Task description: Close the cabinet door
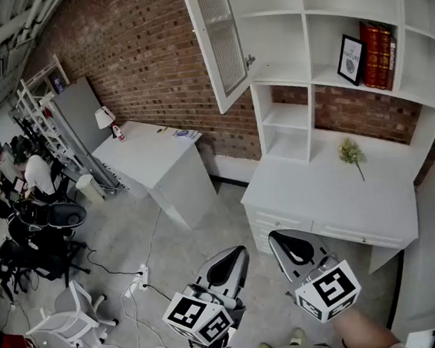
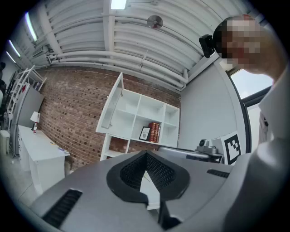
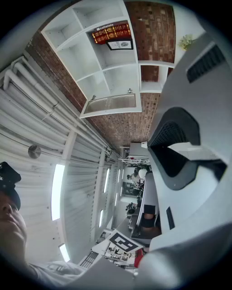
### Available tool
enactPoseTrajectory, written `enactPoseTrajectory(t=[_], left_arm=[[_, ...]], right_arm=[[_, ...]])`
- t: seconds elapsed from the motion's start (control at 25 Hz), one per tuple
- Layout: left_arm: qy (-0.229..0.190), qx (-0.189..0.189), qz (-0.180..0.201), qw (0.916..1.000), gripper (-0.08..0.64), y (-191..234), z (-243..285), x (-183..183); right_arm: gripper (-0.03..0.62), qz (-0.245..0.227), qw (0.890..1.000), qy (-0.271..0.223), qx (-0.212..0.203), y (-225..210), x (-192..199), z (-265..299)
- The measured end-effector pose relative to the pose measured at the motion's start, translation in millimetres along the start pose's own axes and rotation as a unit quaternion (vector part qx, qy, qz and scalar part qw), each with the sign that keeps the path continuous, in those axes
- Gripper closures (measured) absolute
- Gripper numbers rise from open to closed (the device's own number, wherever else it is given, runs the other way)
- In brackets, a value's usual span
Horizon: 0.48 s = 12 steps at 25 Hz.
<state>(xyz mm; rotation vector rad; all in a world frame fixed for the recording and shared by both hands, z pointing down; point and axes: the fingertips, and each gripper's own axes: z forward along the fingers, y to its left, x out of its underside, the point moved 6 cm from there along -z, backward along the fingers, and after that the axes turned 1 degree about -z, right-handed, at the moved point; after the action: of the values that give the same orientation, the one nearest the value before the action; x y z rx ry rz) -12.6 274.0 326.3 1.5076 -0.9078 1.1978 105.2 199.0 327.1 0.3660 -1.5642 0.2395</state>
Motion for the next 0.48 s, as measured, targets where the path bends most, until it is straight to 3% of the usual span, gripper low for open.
enactPoseTrajectory(t=[0.48], left_arm=[[0.001,-0.004,0.009,0.9999,0.549,-9.9,12.7,5.6]], right_arm=[[0.575,0.017,1.000,-0.011,-0.020,-13.0,2.5,-10.7]])
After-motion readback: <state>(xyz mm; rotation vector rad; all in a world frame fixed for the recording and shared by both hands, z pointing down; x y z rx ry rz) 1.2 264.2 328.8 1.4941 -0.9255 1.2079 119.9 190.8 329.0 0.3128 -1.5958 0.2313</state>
